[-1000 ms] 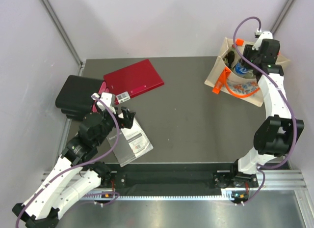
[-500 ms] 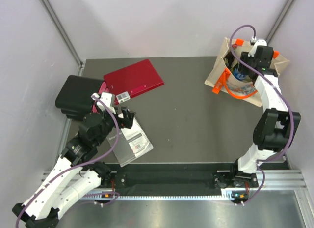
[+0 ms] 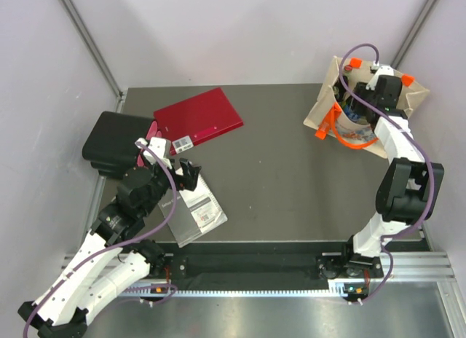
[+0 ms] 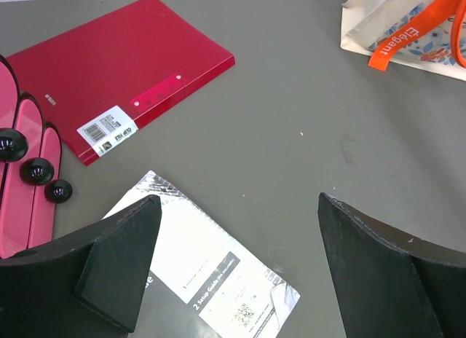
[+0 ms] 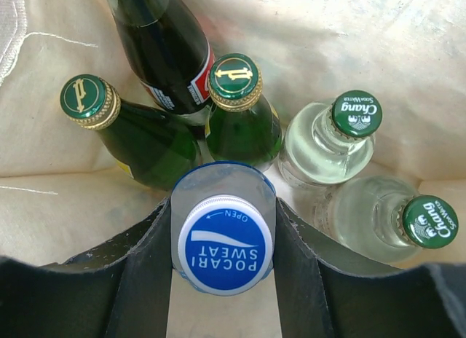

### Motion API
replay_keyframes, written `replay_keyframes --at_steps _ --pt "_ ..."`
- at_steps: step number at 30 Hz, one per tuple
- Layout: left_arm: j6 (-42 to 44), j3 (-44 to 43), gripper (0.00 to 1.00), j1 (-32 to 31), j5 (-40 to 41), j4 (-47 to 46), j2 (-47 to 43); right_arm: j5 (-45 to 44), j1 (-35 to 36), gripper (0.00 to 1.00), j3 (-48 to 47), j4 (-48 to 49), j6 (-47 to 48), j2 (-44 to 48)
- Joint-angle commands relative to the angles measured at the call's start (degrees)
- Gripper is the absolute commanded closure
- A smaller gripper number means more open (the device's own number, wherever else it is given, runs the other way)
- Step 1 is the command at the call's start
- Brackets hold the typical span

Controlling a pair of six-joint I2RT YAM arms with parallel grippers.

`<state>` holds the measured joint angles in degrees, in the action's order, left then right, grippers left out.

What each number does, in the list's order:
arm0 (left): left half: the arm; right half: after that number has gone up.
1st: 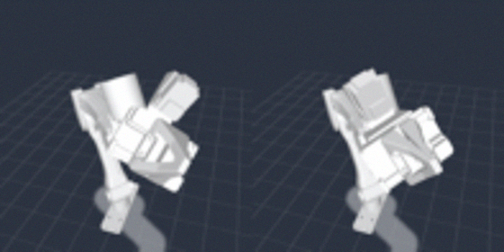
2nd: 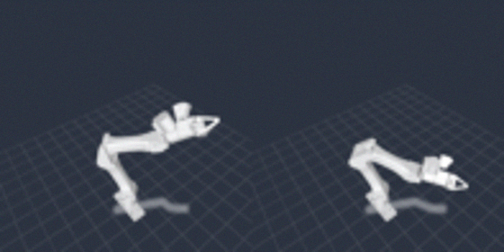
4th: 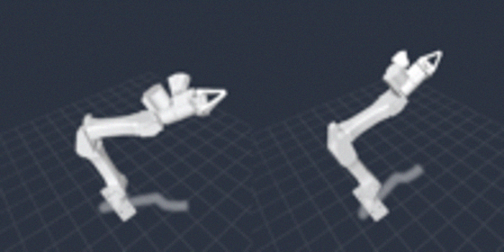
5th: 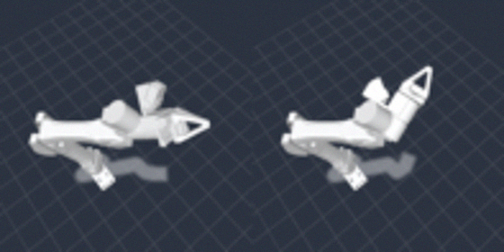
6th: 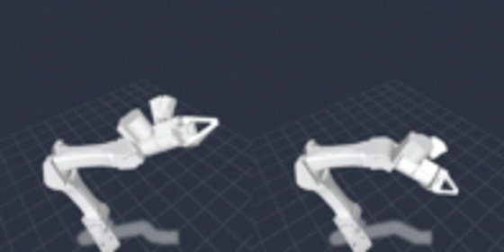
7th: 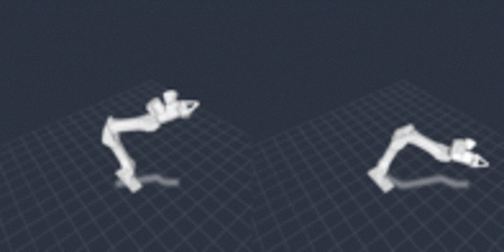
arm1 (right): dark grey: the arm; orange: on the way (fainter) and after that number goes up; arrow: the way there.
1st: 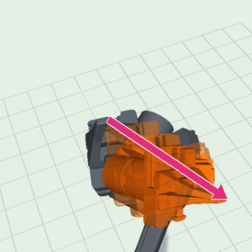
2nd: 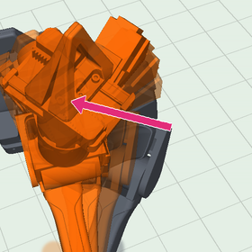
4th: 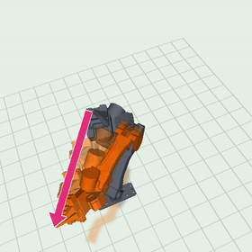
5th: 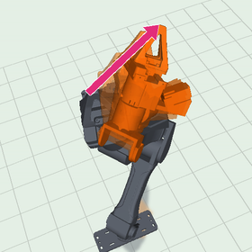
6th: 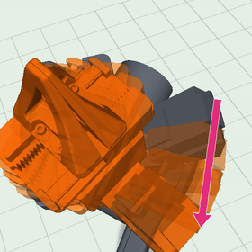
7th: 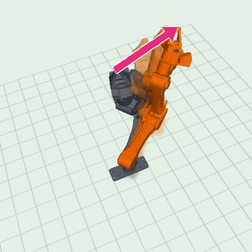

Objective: Place the beverage into the canvas bag

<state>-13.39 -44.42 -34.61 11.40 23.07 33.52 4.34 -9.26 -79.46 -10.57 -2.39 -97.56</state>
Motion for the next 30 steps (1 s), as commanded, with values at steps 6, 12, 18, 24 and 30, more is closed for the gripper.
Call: replay_keyframes --at_steps 6,12,18,24,30 --pt "0.47 0.39 0.07 -0.28 -0.15 -3.47 -0.56 -0.03 -0.41 0.85 -0.6 4.87 -2.09 -0.69" --pt "0.47 0.39 0.07 -0.19 0.03 -3.47 -0.56 0.93 -0.41 0.63 -5.0 -0.85 -2.35 -2.64" --pt "0.47 0.39 0.07 -0.19 0.12 -3.47 -0.56 1.11 -0.24 0.39 -5.35 -1.47 -2.79 -1.5" --pt "0.47 0.39 0.07 -0.28 -0.06 -3.47 -0.73 0.06 -0.24 0.35 -6.41 -2.61 -2.79 0.52" --pt "0.47 0.39 0.07 -0.19 0.03 -3.47 -0.65 -0.47 -0.24 0.34 -9.39 -4.9 -3.93 3.42"
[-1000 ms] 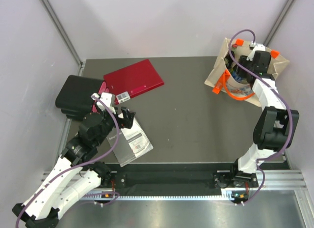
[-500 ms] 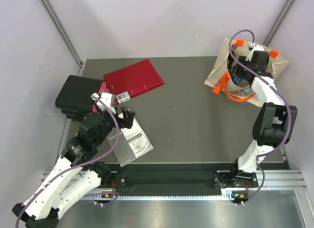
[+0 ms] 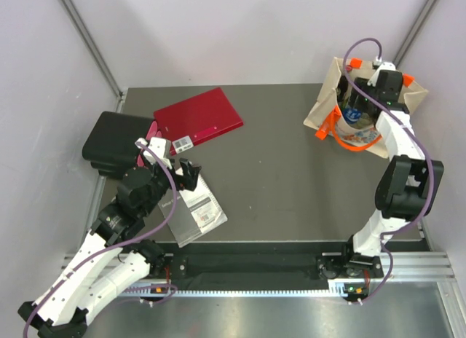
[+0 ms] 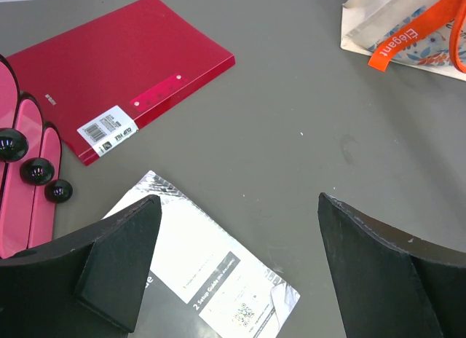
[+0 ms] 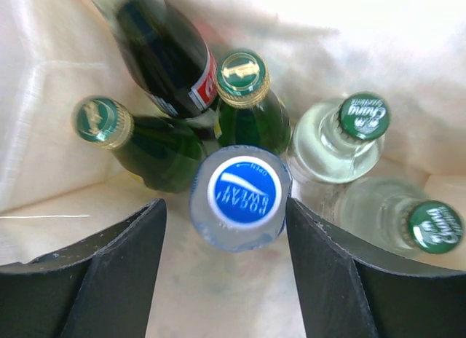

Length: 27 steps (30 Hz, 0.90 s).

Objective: Place the beverage into the canvas bag

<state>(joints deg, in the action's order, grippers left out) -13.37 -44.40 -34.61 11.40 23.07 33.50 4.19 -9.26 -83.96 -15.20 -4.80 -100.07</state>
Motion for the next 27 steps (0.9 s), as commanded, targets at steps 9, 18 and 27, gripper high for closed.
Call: replay_keyframes --at_steps 9,18,27 --pt "0.45 0.46 0.07 -0.28 0.03 -3.56 -0.19 -0.84 0.03 0.34 -6.83 -3.95 -3.54 12.96" --pt "-2.62 -0.59 0.06 -0.28 5.29 -1.72 2.19 -2.43 5.47 0.36 3.36 -4.14 -8.65 26.92" --pt "-25.81 -9.38 0.24 -0.02 23.36 14.79 12.81 -3.83 27.26 0.35 19.26 2.09 -11.89 36.69"
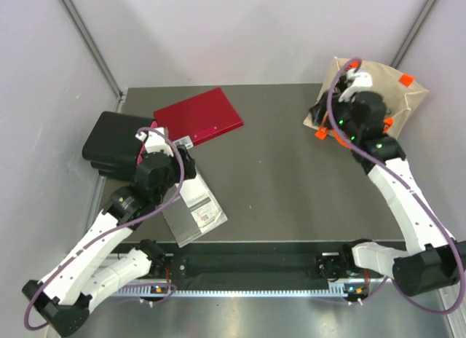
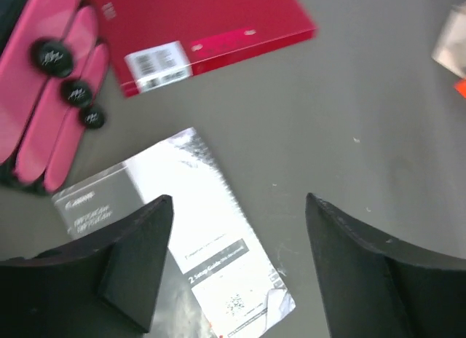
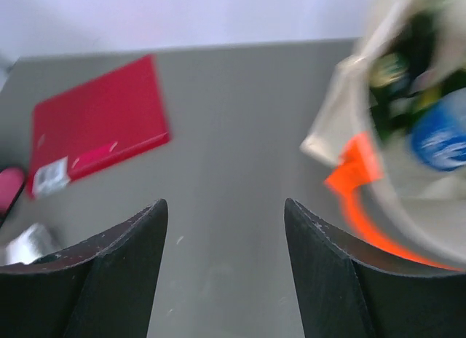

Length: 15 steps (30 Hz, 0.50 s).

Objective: Place the beverage into the canvas bag

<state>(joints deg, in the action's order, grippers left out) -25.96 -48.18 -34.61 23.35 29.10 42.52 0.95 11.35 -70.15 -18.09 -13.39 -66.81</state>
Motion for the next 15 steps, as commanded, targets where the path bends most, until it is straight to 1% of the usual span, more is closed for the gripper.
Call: replay_keyframes --at_steps 1,2,3,4,5,6,7,8,9,10,11,13,15 --pt "-15.94 -6.48 0.31 -0.02 14.32 14.17 4.58 -0.6 7.97 0.36 8.16 7.51 -3.75 3.96" --pt "-22.41 -8.22 0.33 -0.02 17.4 17.1 5.72 -0.43 10.33 0.36 9.4 8.67 -4.1 4.49" --pt "-25.95 -9.03 0.35 -0.02 24.13 20.0 6.16 -0.34 11.22 0.36 10.46 9.73 -4.8 5.19" --pt "-29.29 -10.95 0.38 0.07 26.72 26.99 6.6 0.1 12.19 0.36 12.13 11.22 -4.72 5.37" --pt "-36.03 -11.84 0.38 0.16 29.53 30.02 7.39 0.02 13.68 0.36 12.75 11.58 -4.54 5.46" --pt "-38.71 -12.63 0.38 0.07 33.12 33.09 7.75 -0.16 14.22 0.36 13.28 11.76 -4.46 5.55" --pt "-43.43 -14.03 0.37 0.33 34.9 38.0 8.71 0.01 14.74 0.36 14.33 12.19 -4.54 5.46" --pt "-46.18 -14.65 0.34 0.33 36.31 41.18 9.24 0.19 15.01 0.36 14.86 12.46 -4.37 5.55" --pt "-48.9 -15.01 0.33 0.51 37.63 43.99 9.85 0.37 15.1 0.36 15.91 12.72 -4.28 5.46" --pt "-55.28 -15.53 0.32 0.68 40.51 46.81 10.82 0.63 15.27 0.36 16.44 13.33 -4.28 5.46" --pt "-58.48 -15.54 0.32 0.86 41.67 53.36 11.26 0.81 15.36 0.35 16.97 13.6 -4.19 5.37" --pt "-63.49 -14.84 0.32 1.03 44.13 57.28 11.44 1.42 15.36 0.35 18.29 14.48 -4.1 5.28" --pt "-63.95 -13.96 0.31 1.39 44.23 57.21 10.66 1.86 15.36 0.35 19.34 15.01 -4.19 5.46"
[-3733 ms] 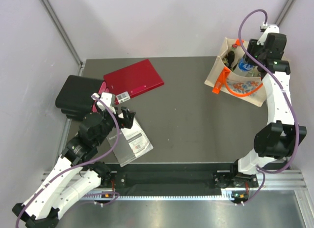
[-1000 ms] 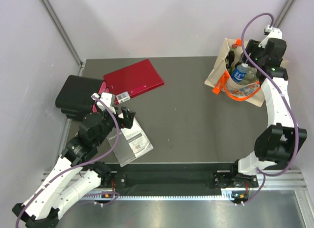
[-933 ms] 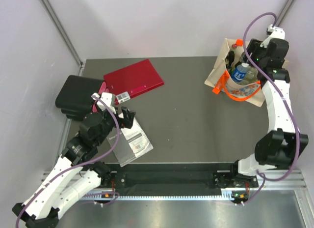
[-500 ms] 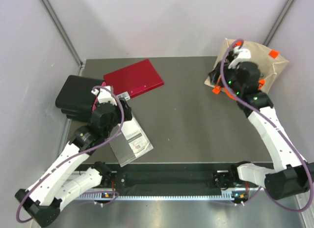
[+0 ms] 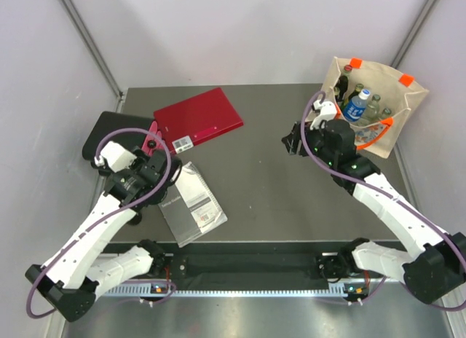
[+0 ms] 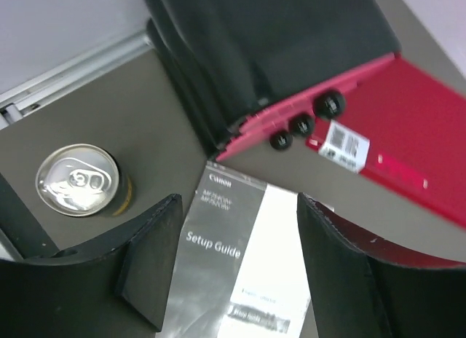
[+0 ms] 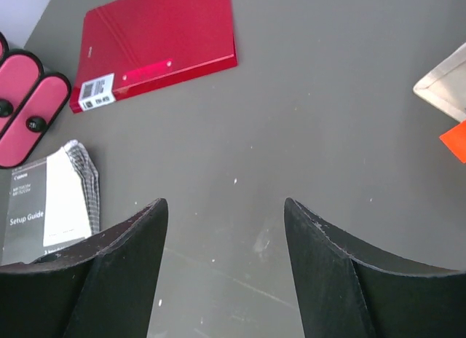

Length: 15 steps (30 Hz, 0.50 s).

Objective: Place the beverage into the canvas bag

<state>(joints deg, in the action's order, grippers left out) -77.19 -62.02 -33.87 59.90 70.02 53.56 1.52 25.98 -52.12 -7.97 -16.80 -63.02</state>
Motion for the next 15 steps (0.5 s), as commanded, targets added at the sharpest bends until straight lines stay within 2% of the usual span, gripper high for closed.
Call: replay_keyframes --at_steps 1,8,11,15 --pt "-14.03 1.1 0.31 0.99 7.51 16.29 -1.0 1.73 0.83 0.35 1.75 5.67 -0.87 1.68" --pt "-19.14 6.73 0.3 6.44 5.76 16.38 -1.79 2.09 1.27 0.35 2.99 6.38 -1.22 1.76" --pt "-17.74 6.83 0.29 10.48 5.49 16.38 -1.36 2.08 1.44 0.35 3.6 6.74 -1.13 2.29" --pt "-14.14 4.46 0.28 13.82 9.87 16.29 0.58 2.08 1.62 0.35 5.53 9.62 -1.57 2.56"
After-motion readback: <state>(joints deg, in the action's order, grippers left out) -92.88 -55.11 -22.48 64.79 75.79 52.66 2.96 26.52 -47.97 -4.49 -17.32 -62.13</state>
